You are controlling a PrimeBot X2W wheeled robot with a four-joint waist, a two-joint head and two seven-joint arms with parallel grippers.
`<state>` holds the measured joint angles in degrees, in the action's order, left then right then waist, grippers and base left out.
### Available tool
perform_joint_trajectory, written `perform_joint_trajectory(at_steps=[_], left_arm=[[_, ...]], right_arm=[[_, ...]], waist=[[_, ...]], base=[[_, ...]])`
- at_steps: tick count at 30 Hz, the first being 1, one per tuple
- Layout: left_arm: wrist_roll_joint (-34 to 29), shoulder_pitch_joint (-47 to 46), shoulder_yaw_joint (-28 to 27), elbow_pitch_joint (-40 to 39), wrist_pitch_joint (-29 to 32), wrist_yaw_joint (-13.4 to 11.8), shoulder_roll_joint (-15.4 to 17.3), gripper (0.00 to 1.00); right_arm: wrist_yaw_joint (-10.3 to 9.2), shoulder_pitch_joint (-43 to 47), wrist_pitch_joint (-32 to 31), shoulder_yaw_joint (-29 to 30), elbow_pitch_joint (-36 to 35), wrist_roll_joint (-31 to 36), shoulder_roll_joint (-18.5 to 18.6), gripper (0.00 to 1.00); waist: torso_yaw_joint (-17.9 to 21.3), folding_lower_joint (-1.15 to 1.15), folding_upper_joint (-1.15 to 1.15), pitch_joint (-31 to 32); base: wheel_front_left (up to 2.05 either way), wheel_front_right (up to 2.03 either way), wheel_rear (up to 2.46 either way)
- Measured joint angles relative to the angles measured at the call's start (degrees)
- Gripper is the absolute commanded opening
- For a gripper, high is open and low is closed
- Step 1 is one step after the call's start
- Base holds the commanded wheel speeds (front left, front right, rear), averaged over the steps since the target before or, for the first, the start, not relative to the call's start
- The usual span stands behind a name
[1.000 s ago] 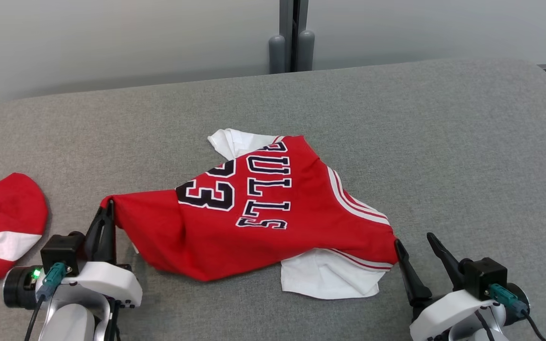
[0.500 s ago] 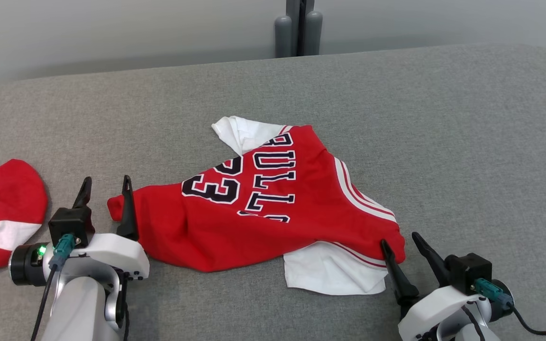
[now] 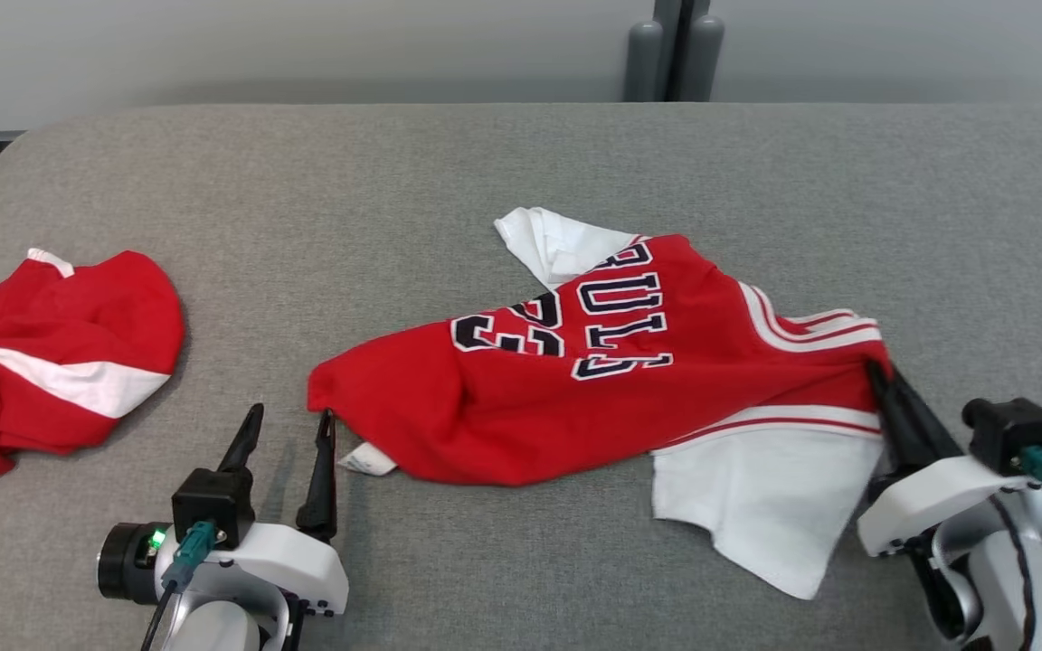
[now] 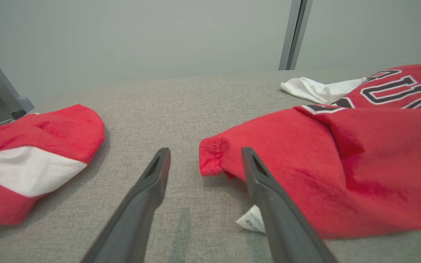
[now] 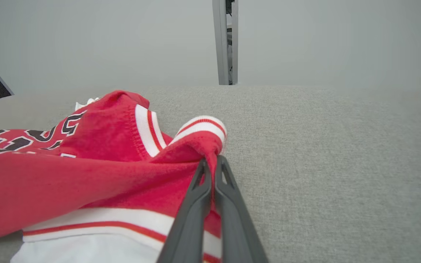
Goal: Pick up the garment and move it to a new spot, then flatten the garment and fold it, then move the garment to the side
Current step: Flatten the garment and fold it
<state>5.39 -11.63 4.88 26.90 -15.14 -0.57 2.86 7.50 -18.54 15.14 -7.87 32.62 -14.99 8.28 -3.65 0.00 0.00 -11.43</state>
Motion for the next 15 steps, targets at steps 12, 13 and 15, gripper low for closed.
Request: perform_joint_trajectory(at_steps=[12, 13, 15], left_arm=[[4.13, 0.21, 9.72, 0.54, 0.01, -0.51, -0.07, 1.0], [4.38, -0.08, 10.34, 0.64, 0.01, -0.52, -0.05, 1.0], [4.74, -0.6, 11.61, 0.92, 0.0, -0.52, -0.07, 1.0]], right_arm=[[0.0, -11.38, 0.0, 7.38, 10.62, 8.57, 6.87, 0.0], [0.0, -12.2, 0.0, 8.13, 11.65, 8.95, 6.98, 0.33], [0.0, -13.91, 0.0, 9.79, 12.95, 10.17, 7.14, 1.0]], waist=[[-4.33, 0.0, 0.0, -0.43], [-4.52, 0.0, 0.0, -0.59], [-4.78, 0.0, 0.0, -0.84]], base=[[0.0, 0.0, 0.0], [0.0, 0.0, 0.0], [0.0, 0.0, 0.0]])
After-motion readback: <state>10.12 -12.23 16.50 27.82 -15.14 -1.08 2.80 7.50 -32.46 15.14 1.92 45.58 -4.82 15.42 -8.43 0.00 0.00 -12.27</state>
